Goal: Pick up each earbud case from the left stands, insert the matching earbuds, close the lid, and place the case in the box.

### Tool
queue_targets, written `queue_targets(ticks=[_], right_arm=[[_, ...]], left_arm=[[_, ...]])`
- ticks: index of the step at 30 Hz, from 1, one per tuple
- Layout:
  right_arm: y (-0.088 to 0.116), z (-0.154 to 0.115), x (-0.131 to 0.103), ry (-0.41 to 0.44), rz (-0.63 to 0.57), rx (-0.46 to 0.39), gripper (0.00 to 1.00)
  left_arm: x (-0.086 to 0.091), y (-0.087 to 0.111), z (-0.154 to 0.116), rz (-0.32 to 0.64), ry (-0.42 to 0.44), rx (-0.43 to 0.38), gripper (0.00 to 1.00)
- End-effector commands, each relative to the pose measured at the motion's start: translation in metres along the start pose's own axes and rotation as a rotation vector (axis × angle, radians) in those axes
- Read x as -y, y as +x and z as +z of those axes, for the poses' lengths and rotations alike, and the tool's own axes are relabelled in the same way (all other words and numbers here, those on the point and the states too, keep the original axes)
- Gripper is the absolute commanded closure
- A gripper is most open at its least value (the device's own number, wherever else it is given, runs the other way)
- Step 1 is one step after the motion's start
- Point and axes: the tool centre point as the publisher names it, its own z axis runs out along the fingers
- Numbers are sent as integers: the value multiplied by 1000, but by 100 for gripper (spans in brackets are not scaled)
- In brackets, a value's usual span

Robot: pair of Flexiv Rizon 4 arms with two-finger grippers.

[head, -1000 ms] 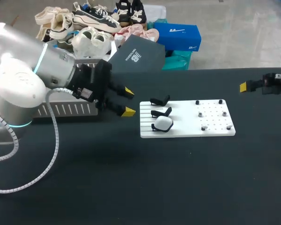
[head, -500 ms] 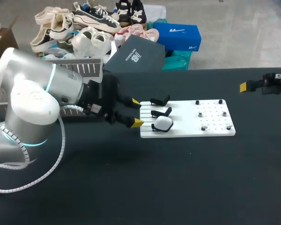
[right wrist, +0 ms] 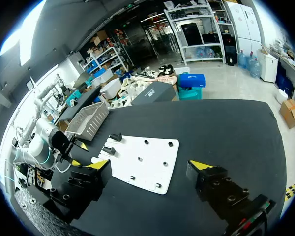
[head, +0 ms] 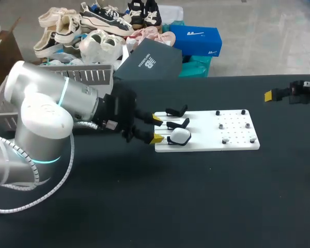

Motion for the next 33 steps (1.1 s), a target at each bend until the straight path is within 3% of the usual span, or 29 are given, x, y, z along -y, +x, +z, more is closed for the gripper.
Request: queue_targets(ticks=[1, 2, 4, 10, 16, 17, 18, 24, 33], right_arm=[[0, 0, 0, -1, 0, -1, 0], [0, 0, 0, -1, 0, -1, 0], [0, 0, 0, -1, 0, -1, 0], [0, 0, 0, -1, 0, -1, 0], [0, 0, 0, -1, 0, -1, 0], [0, 0, 0, -1, 0, -1, 0], [0, 0, 0, -1, 0, -1, 0], [0, 0, 0, -1, 0, -1, 0], [0, 0, 0, -1, 0, -1, 0]], left_arm=[[4, 4, 10, 20, -24, 23, 15], [4, 4, 11, 21, -23, 23, 9], [4, 5, 15, 21, -22, 24, 8], [1, 5, 20, 17, -22, 37, 11], [-3, 4, 25, 13, -17, 45, 22], [-4, 4, 26, 13, -15, 46, 34], [-4, 4, 27, 13, -14, 46, 37], [-5, 7, 32, 13, 0, 37, 51], [-6, 9, 40, 2, 15, 22, 50]])
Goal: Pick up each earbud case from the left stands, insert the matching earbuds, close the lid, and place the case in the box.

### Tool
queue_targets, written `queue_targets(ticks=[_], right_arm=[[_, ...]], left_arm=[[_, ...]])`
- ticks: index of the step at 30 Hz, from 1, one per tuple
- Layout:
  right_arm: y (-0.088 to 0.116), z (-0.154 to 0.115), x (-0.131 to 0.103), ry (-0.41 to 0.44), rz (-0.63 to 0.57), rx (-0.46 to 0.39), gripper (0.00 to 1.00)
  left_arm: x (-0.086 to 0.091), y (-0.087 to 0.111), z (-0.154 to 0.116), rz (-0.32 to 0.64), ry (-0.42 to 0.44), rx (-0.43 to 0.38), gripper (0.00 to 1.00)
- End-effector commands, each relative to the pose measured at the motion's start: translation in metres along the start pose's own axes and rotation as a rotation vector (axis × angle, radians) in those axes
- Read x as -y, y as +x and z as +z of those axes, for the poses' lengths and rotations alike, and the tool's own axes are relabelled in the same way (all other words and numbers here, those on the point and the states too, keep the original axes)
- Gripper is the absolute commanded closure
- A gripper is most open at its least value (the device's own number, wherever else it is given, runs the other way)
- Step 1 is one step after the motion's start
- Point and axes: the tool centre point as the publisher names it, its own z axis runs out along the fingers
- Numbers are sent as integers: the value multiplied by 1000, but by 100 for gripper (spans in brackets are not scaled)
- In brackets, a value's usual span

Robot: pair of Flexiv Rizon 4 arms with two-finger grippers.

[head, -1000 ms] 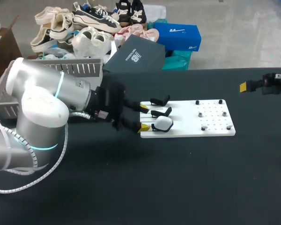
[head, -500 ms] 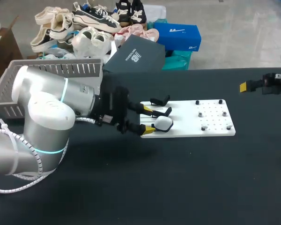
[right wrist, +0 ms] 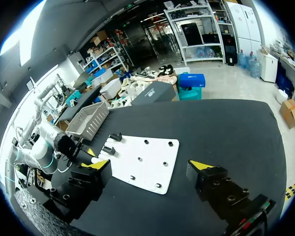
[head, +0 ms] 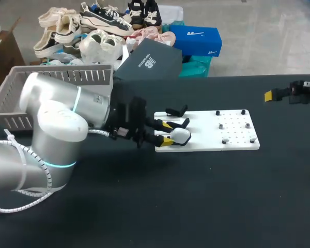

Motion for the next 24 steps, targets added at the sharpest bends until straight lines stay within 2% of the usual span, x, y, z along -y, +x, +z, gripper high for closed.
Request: queue_targets(ticks=[1, 24], right_arm=[[0, 0, 0, -1, 0, -1, 0], [0, 0, 0, -1, 0, -1, 0]], left_arm=[[-5, 2, 6, -3, 12, -6, 51], [-6, 4, 17, -3, 35, -19, 53]])
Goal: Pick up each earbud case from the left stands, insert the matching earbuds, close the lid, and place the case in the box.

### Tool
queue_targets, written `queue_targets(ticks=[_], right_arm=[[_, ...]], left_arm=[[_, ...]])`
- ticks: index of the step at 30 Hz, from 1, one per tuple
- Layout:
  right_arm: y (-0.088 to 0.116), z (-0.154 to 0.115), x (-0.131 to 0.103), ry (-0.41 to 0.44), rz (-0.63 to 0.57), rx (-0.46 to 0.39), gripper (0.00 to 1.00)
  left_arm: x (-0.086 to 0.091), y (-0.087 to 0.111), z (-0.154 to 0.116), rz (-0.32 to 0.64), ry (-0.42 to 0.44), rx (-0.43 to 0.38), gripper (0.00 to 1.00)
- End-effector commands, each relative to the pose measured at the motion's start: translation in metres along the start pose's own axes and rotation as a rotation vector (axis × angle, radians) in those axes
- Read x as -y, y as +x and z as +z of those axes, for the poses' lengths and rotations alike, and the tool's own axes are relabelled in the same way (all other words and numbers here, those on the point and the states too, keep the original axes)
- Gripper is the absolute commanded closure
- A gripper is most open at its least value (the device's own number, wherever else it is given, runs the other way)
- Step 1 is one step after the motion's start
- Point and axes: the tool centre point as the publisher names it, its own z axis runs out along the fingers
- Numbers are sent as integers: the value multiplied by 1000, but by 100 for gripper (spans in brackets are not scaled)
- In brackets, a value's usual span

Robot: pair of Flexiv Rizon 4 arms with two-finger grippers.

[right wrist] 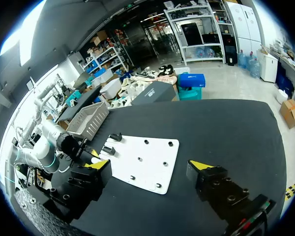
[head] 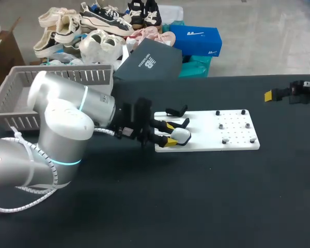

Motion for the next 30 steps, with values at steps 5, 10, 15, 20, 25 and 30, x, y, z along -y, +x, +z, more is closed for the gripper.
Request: queue_targets(ticks=[5, 10, 15, 20, 25, 30], right_arm=[[0, 0, 0, -1, 0, -1, 0], [0, 0, 0, -1, 0, -1, 0], [0, 0, 0, -1, 0, -1, 0], [0, 0, 0, -1, 0, -1, 0], [0, 0, 0, -1, 0, -1, 0], [0, 0, 0, -1, 0, -1, 0]], left_arm=[[-5, 0, 6, 1, 8, -5, 53], [-9, -1, 9, -5, 1, -4, 54], [-10, -2, 10, -5, 2, -4, 54], [-9, -1, 12, -4, 9, -7, 57], [-9, -1, 12, -6, 14, -6, 72], [-7, -1, 11, -5, 19, -1, 100]])
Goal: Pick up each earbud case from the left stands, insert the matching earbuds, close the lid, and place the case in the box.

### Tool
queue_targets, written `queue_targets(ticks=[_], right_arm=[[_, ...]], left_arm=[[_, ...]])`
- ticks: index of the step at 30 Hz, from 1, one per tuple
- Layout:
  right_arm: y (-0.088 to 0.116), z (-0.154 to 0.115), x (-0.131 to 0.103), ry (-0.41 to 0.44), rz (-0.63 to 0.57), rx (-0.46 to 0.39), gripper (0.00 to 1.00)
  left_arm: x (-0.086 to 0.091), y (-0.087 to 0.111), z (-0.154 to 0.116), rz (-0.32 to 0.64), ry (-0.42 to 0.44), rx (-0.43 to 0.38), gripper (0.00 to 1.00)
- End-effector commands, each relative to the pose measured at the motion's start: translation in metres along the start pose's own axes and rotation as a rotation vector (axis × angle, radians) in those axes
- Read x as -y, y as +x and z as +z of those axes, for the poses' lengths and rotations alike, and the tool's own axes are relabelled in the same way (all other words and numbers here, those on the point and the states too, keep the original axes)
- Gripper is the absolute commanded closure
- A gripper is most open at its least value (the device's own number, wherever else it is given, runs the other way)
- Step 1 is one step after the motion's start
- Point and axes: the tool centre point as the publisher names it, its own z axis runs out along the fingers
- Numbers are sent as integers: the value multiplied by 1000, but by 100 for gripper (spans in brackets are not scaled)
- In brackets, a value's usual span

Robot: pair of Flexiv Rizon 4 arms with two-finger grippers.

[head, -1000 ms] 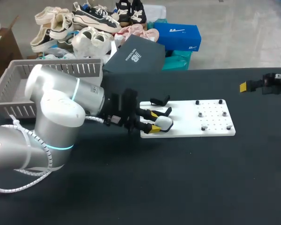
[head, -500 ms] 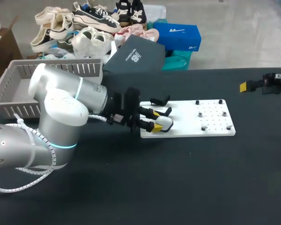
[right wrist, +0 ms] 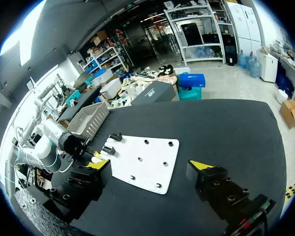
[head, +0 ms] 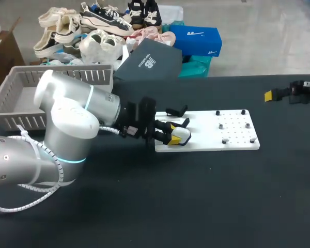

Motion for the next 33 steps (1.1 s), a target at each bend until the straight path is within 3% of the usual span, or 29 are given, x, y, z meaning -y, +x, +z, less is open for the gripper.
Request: queue_targets(ticks=[1, 8, 17, 33], right_arm=[[0, 0, 0, -1, 0, -1, 0], [0, 0, 0, -1, 0, -1, 0], [0, 0, 0, -1, 0, -1, 0], [0, 0, 0, -1, 0, -1, 0]], left_arm=[[-2, 0, -1, 3, 8, 1, 100], [2, -10, -14, 12, 14, 42, 100], [22, -50, -35, 79, 0, 163, 100], [56, -88, -26, 100, 17, 266, 100]])
